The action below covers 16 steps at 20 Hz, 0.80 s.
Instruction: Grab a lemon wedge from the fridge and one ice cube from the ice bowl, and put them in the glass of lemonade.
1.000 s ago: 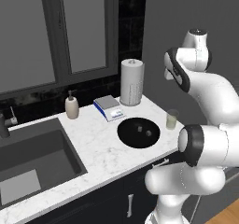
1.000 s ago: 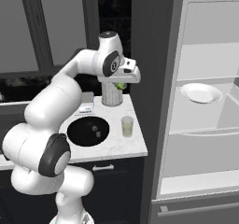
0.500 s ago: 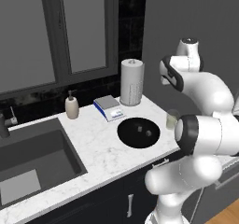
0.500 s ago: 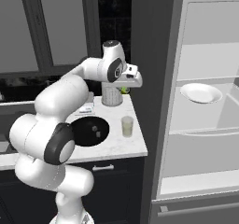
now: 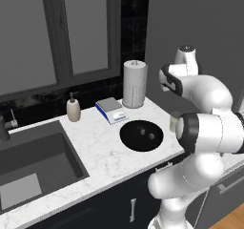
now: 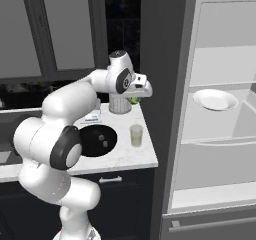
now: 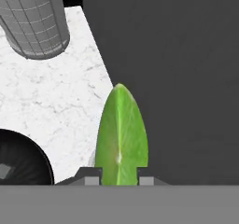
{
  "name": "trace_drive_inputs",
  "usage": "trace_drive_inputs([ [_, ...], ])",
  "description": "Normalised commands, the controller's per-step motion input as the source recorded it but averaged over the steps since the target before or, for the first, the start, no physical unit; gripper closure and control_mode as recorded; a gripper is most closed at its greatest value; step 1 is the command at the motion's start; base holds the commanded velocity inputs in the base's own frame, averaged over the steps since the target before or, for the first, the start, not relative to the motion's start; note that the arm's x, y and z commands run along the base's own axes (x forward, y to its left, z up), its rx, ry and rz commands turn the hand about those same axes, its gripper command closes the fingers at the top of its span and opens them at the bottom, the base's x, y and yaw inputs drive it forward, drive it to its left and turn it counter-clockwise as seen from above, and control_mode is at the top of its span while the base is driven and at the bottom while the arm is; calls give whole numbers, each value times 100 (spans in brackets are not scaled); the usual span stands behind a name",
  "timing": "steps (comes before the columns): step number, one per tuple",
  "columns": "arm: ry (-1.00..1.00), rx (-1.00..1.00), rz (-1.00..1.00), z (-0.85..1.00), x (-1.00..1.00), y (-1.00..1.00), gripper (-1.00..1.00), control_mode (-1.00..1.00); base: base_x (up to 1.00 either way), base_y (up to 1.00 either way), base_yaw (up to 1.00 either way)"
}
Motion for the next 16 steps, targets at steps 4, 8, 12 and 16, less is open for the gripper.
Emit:
trace_drive_inputs([
  [4,-24,0,2,0,-36,19,100,-100,0,0,0],
  [8,-24,0,4,2,-36,3,100,-100,0,0,0],
  [12,-1,0,6,-16,-26,0,100,-100,0,0,0],
  [16,1,-2,3,-25,-3,9,100,-100,0,0,0],
])
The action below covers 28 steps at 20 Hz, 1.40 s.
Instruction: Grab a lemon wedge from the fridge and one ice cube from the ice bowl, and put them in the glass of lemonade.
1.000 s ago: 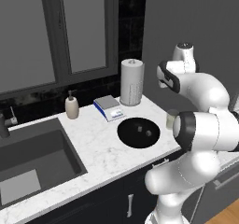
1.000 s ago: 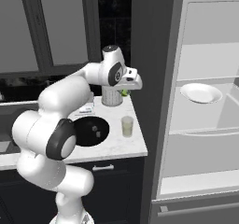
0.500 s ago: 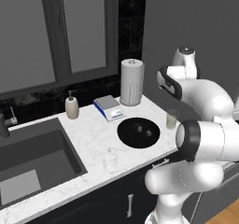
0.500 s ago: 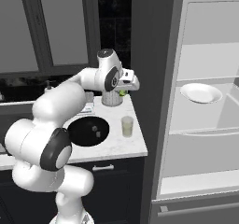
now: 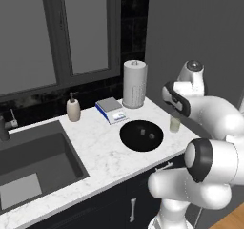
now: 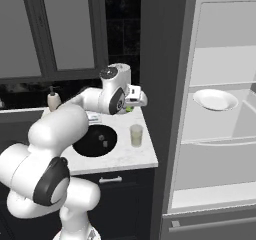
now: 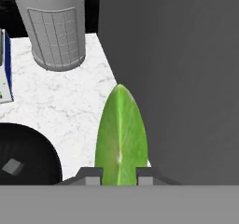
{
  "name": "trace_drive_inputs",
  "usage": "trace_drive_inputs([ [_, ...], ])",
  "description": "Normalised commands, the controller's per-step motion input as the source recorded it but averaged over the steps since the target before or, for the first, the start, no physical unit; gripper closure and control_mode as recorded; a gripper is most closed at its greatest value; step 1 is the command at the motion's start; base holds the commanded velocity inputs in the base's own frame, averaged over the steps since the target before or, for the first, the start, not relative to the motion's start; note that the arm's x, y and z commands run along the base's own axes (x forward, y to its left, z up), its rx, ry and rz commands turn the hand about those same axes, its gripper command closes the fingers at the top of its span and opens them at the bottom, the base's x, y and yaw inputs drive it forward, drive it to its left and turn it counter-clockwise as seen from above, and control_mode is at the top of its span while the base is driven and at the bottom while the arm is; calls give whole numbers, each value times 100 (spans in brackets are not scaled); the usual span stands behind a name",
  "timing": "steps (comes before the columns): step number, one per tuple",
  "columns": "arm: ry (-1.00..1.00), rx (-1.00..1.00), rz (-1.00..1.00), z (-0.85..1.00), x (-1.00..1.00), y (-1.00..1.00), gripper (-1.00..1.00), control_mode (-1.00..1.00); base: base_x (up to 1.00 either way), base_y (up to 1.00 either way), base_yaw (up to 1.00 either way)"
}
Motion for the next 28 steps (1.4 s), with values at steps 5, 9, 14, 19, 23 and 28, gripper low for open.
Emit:
trace_drive_inputs([
  [5,3,-1,0,-2,2,3,100,-100,0,0,0],
  [9,7,-3,0,0,3,28,100,-100,0,0,0],
  [14,0,0,0,0,0,7,100,-100,0,0,0],
  [19,2,0,0,0,-2,1,100,-100,0,0,0],
  [23,11,0,0,0,0,18,100,-100,0,0,0],
  [28,0,0,0,-1,3,-16,100,-100,0,0,0],
])
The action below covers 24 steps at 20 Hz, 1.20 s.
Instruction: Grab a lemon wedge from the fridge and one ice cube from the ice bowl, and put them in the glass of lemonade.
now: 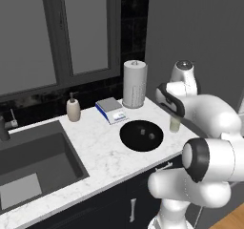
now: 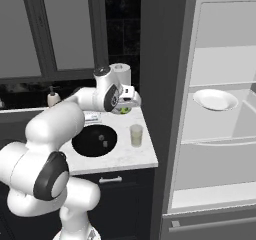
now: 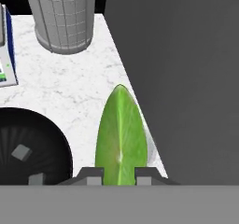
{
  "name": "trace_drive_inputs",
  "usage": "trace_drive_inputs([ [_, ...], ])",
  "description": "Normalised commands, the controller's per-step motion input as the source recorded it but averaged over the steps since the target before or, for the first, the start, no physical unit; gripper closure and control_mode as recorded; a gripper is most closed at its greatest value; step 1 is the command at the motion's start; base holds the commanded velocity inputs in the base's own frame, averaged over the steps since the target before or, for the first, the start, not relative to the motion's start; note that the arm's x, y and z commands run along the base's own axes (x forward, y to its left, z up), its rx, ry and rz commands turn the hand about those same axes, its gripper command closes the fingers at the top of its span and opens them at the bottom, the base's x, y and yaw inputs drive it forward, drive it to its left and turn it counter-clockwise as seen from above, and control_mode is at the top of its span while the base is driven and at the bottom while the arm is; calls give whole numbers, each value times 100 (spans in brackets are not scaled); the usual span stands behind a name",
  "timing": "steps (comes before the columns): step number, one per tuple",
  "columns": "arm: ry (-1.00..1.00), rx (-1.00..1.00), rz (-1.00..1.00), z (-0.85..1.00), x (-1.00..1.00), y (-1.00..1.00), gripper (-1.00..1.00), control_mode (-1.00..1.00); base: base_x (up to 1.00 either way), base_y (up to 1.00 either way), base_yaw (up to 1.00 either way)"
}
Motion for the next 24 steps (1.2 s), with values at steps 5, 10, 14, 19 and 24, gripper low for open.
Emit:
trace_drive_inputs([
  [5,0,0,0,-23,4,-28,100,-100,0,0,0],
  [10,0,0,0,-21,0,-1,100,-100,0,0,0],
  [14,0,0,0,-30,0,0,100,-100,0,0,0],
  [19,0,0,0,-27,0,0,100,-100,0,0,0],
  [24,0,0,0,-18,3,-5,100,-100,0,0,0],
])
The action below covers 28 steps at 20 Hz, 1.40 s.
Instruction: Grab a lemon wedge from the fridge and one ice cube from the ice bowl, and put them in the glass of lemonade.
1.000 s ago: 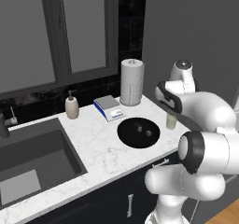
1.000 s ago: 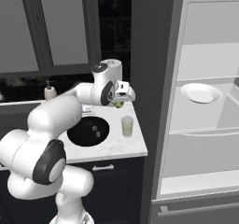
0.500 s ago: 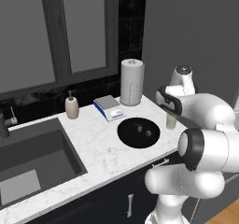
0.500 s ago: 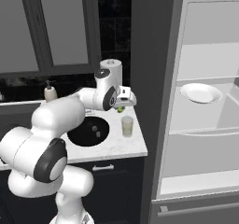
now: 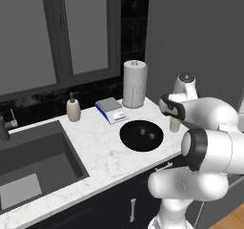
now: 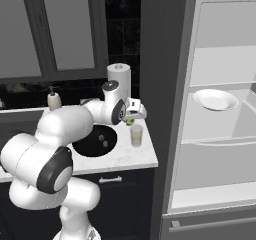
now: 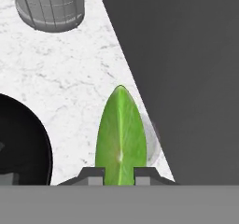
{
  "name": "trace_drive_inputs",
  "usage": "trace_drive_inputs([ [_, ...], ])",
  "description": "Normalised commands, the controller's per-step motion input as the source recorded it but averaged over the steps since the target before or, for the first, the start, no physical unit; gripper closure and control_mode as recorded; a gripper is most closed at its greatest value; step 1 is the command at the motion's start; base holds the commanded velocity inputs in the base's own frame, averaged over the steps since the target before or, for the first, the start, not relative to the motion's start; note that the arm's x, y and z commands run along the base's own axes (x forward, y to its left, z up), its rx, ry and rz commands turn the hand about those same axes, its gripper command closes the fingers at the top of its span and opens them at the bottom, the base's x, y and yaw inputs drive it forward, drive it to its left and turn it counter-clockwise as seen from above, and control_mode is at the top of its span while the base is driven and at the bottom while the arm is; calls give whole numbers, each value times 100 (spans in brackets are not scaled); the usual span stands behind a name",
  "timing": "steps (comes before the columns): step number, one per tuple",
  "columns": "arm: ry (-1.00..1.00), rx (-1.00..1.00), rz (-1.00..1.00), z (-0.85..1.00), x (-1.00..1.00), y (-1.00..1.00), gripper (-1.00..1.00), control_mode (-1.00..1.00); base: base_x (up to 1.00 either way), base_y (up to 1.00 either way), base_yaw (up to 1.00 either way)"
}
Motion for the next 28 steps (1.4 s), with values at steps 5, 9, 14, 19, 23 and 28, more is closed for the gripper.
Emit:
trace_drive_inputs([
  [5,0,0,0,-13,12,-23,100,-100,0,0,0],
  [9,0,0,0,-9,7,-13,100,-100,0,0,0],
  [14,0,0,0,-4,0,0,100,-100,0,0,0],
  [19,0,0,0,0,10,0,100,-100,0,0,0],
  [23,0,0,0,-3,8,0,100,-100,0,0,0],
  [28,0,0,0,-2,0,0,100,-100,0,0,0],
])
